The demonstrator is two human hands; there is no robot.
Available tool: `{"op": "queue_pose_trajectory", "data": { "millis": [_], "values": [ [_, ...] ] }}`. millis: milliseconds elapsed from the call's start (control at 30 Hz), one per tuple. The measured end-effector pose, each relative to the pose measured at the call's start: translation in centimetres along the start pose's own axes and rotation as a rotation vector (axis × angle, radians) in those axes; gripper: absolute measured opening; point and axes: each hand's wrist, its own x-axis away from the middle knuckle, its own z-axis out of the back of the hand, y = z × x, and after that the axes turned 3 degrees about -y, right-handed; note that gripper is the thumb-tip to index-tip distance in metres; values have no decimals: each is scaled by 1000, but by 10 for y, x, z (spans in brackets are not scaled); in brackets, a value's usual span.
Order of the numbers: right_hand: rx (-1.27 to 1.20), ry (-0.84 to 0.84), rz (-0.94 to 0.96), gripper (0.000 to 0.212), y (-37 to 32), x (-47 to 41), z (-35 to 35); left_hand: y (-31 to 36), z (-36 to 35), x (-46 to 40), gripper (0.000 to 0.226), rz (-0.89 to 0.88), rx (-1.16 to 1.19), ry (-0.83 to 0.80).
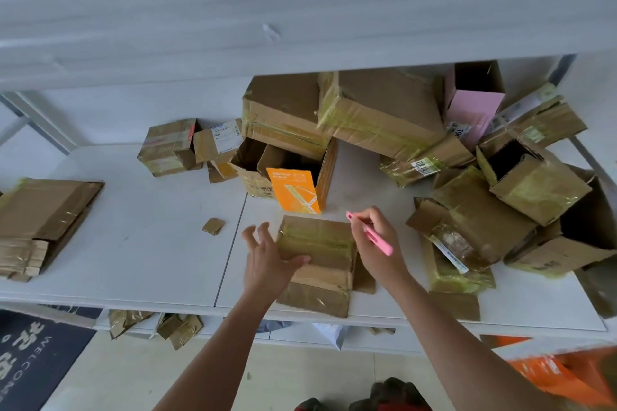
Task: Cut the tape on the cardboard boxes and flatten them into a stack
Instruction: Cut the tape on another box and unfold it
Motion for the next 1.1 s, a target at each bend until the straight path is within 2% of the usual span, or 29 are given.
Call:
{"op": "queue_pose_trajectory", "data": {
  "millis": [100, 167, 233, 333, 400, 567, 633, 700, 733, 833, 933, 1000, 1100],
  "values": [
    [-26, 74, 61, 7, 2, 15, 1, -5, -5, 3, 66, 238, 140, -31],
    [-33, 62, 96, 10, 2, 26, -3, -6, -12, 4, 59, 290, 296, -106],
    [-22, 94, 103, 15, 3, 34, -11, 0, -19, 6, 56, 259, 386, -158],
    [-38, 183, 92, 20, 4, 42, -19, 10, -21, 6, 41, 201, 341, -150],
    [-57, 184, 105, 17, 4, 45, -18, 10, -16, 0, 37, 139, 273, -148],
    [-81, 186, 78, 17, 2, 38, -16, 21, -10, -4, 52, -70, 157, -260],
    [-58, 178, 73, 12, 1, 34, -16, 26, -19, 5, 88, -99, 25, -361],
    [-34, 191, 62, 11, 4, 30, -14, 28, -28, 11, 118, -60, -132, -367],
    [-21, 203, 63, 13, 5, 28, -13, 29, -30, 12, 120, -56, -179, -340],
    [-36, 190, 49, 17, 7, 25, -10, 38, -25, 9, 107, -132, -264, -330],
    [-66, 149, 58, 10, 6, 21, -6, 47, -10, -1, 112, -211, -341, -327],
    [-28, 147, 88, 7, 5, 18, -3, 45, 1, -8, 114, -215, -402, -315],
    [3, 165, 127, 16, 3, 25, -1, 33, 14, -13, 107, -170, -377, -282]
  ]
}}
